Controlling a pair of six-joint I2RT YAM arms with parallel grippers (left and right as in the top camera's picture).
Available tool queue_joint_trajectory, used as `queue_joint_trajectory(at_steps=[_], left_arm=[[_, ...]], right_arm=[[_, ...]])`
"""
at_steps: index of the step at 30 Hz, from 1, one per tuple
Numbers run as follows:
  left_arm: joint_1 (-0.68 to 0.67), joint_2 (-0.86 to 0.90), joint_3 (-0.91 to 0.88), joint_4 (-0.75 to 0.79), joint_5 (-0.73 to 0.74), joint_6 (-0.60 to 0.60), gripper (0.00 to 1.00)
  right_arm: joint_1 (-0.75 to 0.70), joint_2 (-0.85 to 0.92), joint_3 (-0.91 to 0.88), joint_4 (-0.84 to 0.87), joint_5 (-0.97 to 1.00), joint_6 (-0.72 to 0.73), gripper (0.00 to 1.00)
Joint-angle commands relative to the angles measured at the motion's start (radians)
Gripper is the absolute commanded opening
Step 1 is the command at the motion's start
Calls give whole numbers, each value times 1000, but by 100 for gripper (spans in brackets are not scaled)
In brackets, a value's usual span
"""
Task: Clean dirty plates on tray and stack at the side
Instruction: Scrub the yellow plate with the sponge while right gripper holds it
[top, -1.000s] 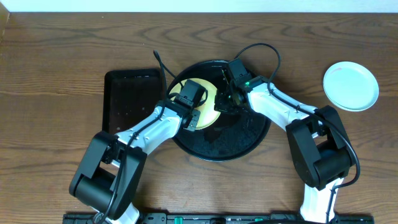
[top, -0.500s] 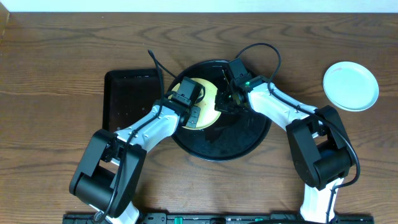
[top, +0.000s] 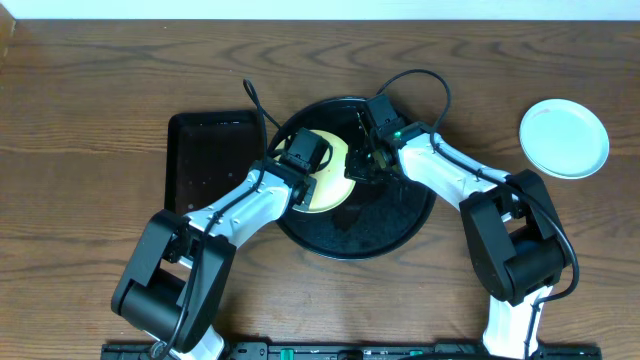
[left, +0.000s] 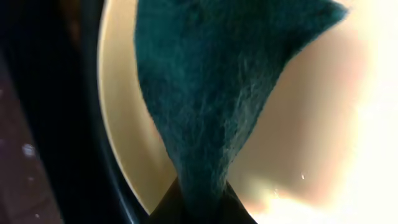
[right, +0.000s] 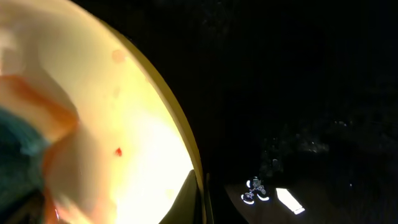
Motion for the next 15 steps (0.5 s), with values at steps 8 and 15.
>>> queue_joint_trajectory(at_steps=[8, 15], left_arm=[[10, 0, -26, 49, 394, 33, 7], [10, 0, -26, 50, 521, 48, 7]], right_arm=[[6, 13, 9, -1, 26, -9, 1], [7, 13, 9, -1, 26, -8, 1]])
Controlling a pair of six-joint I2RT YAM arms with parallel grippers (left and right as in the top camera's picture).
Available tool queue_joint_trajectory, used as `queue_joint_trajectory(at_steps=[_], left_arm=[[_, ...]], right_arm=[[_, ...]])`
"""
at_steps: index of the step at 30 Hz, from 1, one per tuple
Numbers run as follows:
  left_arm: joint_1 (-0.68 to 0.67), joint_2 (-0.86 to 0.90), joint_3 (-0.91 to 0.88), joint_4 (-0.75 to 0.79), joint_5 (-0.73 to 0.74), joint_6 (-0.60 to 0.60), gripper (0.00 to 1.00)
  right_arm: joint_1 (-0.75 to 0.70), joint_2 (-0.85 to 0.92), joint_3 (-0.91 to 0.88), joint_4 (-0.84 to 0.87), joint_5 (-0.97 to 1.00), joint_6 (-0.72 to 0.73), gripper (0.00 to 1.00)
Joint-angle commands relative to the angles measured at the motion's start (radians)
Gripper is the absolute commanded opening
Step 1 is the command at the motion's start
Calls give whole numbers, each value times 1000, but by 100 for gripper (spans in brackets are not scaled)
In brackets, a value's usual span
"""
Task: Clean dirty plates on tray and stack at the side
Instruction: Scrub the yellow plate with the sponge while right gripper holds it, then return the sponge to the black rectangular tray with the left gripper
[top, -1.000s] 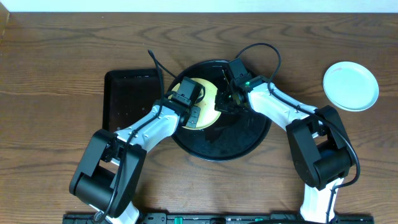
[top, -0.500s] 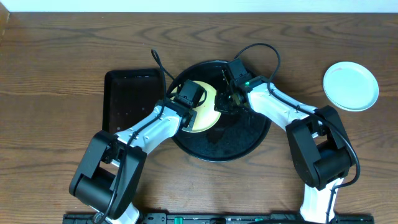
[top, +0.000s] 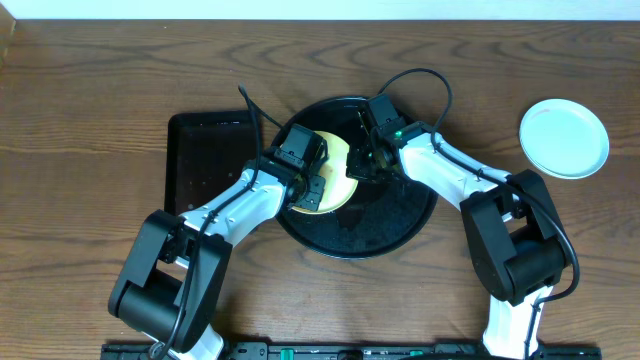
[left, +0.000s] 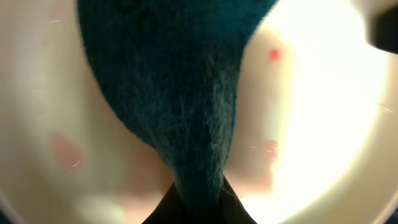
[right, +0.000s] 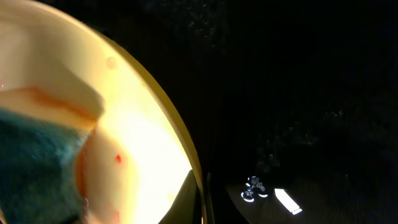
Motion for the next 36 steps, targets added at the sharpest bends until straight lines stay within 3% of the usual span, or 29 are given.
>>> queue_joint_trajectory(at_steps=[1, 11, 26, 36], left_arm=[[-14, 6, -17, -3, 190, 31, 7], [-75, 6, -17, -3, 188, 38, 7], [-42, 6, -17, -41, -267, 7, 7], [-19, -2, 37, -91, -291, -2, 7]], right_arm=[[8, 13, 9, -2, 9, -7, 1], [8, 13, 9, 11, 8, -7, 1], [8, 13, 9, 9, 8, -7, 1], [8, 13, 9, 8, 8, -7, 1]])
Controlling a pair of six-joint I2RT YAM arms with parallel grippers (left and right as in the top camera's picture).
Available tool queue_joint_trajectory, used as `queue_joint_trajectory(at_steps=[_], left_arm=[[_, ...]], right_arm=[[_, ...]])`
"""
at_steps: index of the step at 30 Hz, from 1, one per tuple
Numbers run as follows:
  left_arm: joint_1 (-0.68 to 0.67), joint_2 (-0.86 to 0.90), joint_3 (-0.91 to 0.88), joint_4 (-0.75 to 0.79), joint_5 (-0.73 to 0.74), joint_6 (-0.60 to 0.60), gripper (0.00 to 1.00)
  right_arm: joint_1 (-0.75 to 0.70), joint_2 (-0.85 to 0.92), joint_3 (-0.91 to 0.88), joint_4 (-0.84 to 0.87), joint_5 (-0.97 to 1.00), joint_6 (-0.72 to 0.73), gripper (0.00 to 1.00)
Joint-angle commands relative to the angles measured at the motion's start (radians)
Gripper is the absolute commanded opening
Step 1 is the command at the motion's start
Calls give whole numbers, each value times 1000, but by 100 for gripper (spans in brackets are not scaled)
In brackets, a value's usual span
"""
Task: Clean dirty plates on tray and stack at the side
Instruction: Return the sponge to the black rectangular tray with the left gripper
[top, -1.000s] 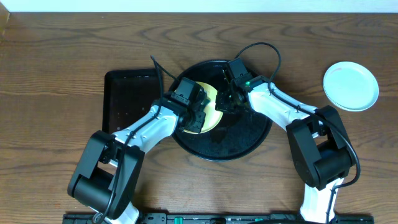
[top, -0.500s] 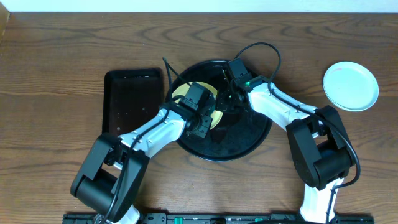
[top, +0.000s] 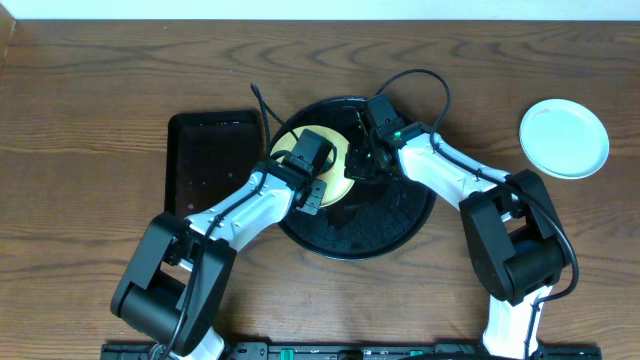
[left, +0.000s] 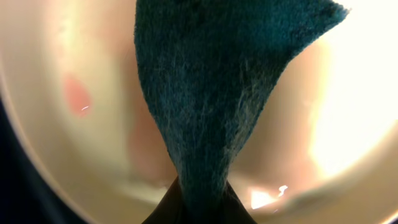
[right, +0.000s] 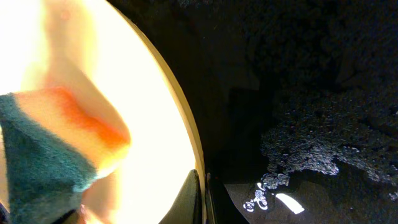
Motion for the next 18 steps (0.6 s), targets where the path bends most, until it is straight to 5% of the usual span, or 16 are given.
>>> queue_joint_trajectory(at_steps=[1, 13, 18], left_arm=[[23, -4, 37, -47, -93, -26, 7], [34, -235, 143, -83, -96, -58, 7], [127, -331, 143, -102, -204, -102, 7]], right_arm=[[7, 11, 9, 0, 24, -5, 1], [7, 11, 9, -19, 24, -5, 1], [7, 11, 9, -19, 24, -5, 1]])
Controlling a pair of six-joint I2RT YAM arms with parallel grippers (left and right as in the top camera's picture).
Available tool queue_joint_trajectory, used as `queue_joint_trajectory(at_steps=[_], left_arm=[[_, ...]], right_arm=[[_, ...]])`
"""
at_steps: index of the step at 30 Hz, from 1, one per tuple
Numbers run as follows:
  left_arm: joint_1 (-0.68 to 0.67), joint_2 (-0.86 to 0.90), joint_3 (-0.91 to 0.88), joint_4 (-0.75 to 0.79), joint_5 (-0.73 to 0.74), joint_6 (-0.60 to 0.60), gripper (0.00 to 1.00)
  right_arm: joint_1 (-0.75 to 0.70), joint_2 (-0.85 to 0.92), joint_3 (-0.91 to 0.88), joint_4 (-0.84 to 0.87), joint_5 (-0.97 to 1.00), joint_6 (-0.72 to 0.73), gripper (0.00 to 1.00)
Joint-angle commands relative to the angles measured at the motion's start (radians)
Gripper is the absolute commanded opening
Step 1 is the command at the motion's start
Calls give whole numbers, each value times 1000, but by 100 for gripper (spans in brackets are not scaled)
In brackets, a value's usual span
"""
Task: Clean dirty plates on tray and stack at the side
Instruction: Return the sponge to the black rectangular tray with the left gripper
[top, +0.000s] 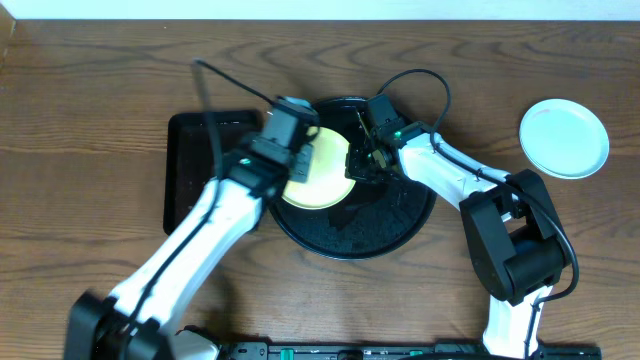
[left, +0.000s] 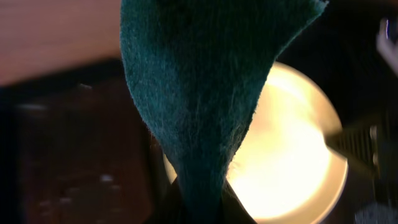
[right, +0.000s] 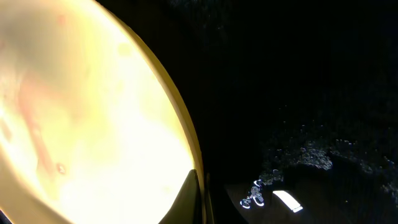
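A yellow plate (top: 322, 175) lies in the round black tray (top: 380, 225). My right gripper (top: 356, 160) is shut on the plate's right rim; in the right wrist view its fingers (right: 191, 190) pinch the rim of the plate (right: 93, 124), which shows faint reddish smears. My left gripper (top: 296, 155) is raised above the plate's left edge and shut on a dark green sponge (left: 199, 93). That sponge hangs clear of the plate (left: 292, 168) below. A clean white plate (top: 563, 138) rests on the table at the right.
A rectangular black tray (top: 205, 170) lies left of the round one. Wet specks and foam (right: 311, 155) lie on the round tray's floor to the right of the plate. The right arm's cable (top: 420, 80) arcs over the tray's back.
My left gripper has come up off the yellow plate with the sponge and now sits higher and further left, over the plate's left edge. The right gripper still pinches the rim.
The sponge in my left gripper lay against the plate near its left rim, then over its middle beside a red spot, then on it again with pink smears around. The right gripper held the rim throughout. Now the sponge hangs clear of the plate.
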Motion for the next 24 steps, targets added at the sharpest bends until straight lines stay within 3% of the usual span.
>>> queue_joint_trajectory(at_steps=[1, 8, 15, 17, 20, 24], left_arm=[[96, -39, 23, -25, -113, -40, 7], [307, 34, 5, -124, -119, -41, 7], [346, 174, 5, -160, -105, -42, 9], [346, 201, 5, -159, -74, -41, 17], [346, 216, 5, -156, -54, -46, 52], [346, 190, 6, -156, -43, -61, 68]], right_arm=[[7, 11, 8, -10, 20, -5, 1], [7, 11, 8, -14, 21, -5, 1], [7, 11, 8, -18, 20, -5, 1], [7, 11, 8, -21, 20, -5, 1], [7, 10, 8, -21, 6, -8, 1], [0, -11, 8, -33, -9, -34, 1]])
